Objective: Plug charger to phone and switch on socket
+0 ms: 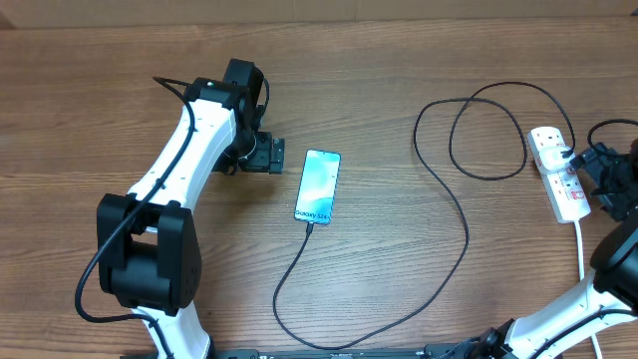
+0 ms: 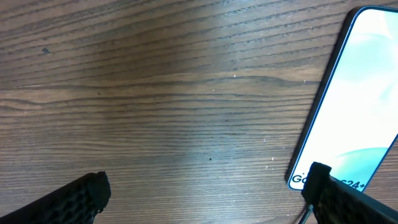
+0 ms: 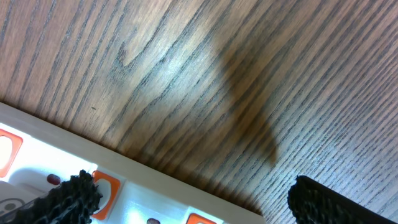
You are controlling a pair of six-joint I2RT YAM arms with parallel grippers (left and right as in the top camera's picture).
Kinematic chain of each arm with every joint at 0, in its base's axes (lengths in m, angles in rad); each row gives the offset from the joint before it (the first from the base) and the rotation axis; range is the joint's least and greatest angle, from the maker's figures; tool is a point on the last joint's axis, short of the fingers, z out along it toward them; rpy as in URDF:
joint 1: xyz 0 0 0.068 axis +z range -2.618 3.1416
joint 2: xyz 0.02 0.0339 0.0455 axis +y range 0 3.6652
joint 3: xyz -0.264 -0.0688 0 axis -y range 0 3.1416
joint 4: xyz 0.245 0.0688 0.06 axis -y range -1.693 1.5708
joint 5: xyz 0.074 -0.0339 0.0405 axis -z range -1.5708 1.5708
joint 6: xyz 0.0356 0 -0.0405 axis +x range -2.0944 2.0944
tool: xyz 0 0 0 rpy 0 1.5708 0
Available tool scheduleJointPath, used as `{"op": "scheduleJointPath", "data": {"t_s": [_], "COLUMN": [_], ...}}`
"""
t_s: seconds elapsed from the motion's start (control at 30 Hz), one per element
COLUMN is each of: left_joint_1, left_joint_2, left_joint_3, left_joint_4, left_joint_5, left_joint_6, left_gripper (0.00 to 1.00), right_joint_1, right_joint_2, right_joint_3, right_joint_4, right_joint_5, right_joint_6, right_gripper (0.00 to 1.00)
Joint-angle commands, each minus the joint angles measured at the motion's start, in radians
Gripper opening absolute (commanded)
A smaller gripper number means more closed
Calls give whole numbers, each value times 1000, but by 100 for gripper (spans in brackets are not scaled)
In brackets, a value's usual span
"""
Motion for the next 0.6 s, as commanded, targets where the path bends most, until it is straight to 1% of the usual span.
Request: {"op": "scheduleJointPath", "data": {"t_s": [0.0, 0.57], "left_joint_1": [-5, -5], "left_joint_2": [-21, -21], "left_joint_3": [8, 8], "left_joint_4": [0, 0], "left_joint_5": [-13, -13], "left_joint_6": [-18, -18], "left_gripper": [100, 100], "right_joint_1": [51, 51], "right_joint_2": [6, 6], "right_joint_3": [-14, -14], "right_joint_4": [-34, -54], "right_joint_5": [-95, -84], "right_joint_6": [-35, -35], "right_gripper": [100, 100]}}
